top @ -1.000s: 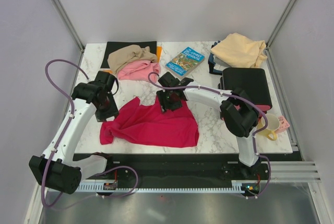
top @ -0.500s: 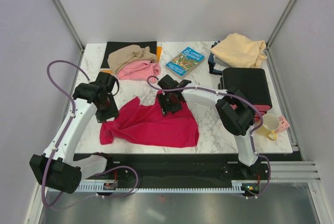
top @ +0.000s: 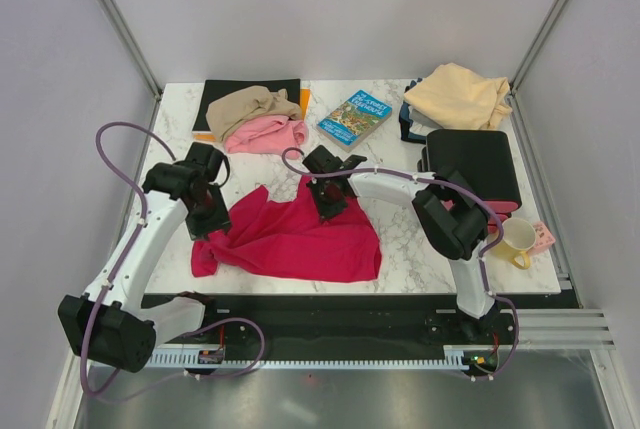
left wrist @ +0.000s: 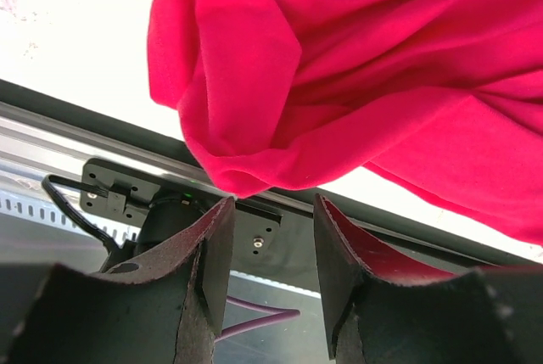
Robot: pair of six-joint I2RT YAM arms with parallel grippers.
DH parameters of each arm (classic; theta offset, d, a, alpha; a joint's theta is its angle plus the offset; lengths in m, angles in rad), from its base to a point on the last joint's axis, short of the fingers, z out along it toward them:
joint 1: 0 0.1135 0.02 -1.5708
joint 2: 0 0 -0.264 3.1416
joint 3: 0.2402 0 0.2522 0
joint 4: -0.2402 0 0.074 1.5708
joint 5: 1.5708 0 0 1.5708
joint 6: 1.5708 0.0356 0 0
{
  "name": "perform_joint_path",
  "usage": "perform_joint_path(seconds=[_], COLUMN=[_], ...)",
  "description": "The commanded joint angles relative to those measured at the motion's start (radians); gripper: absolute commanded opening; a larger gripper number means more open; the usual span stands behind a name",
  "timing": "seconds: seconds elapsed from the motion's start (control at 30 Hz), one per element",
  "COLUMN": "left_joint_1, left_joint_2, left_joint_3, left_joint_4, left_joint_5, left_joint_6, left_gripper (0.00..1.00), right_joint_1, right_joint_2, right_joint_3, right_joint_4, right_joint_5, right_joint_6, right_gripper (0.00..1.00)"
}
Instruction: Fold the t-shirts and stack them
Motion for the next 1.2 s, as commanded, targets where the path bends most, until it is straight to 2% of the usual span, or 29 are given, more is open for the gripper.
perform_joint_path(seconds=[0.0, 0.23, 0.33, 0.6, 0.67, 0.9, 1.17], left_joint_1=[0.003, 0.003, 0.003, 0.002, 0.003, 0.003, 0.003], left_joint_2=[0.009, 0.037, 0.049, 0.074, 0.069, 0.074, 0.080], left_joint_3=[0.012, 0.013, 0.026, 0.043, 0.035, 0.006, 0.007], left_joint_4=[0.038, 0.061, 0.070, 0.090, 0.090, 0.094, 0.102], left_joint_5=[0.043, 0.043, 0.044, 0.046, 0.032, -0.029, -0.012], left_joint_6=[0.004, 0.009, 0.018, 0.023, 0.016, 0.001, -0.040], left_gripper=[0.49, 0.50, 0.50, 0.50, 0.50, 0.52, 0.54], right_joint_1=[0.001, 0.001, 0.001, 0.003, 0.001, -0.037, -0.084], right_joint_2=[-0.076, -0.226, -0.261, -0.298, -0.326, -0.456, -0.616], right_joint_3=[-0.003, -0.008, 0.009, 0.039, 0.050, 0.153, 0.230], right_joint_4=[-0.016, -0.088, -0.122, -0.185, -0.185, -0.266, -0.384], right_joint_5=[0.012, 0.041, 0.060, 0.060, 0.119, 0.216, 0.304], right_joint_6=[-0.015, -0.039, -0.044, -0.049, -0.044, -0.052, -0.035], right_gripper=[0.12, 0.17, 0.11, 0.07, 0.01, 0.00, 0.00])
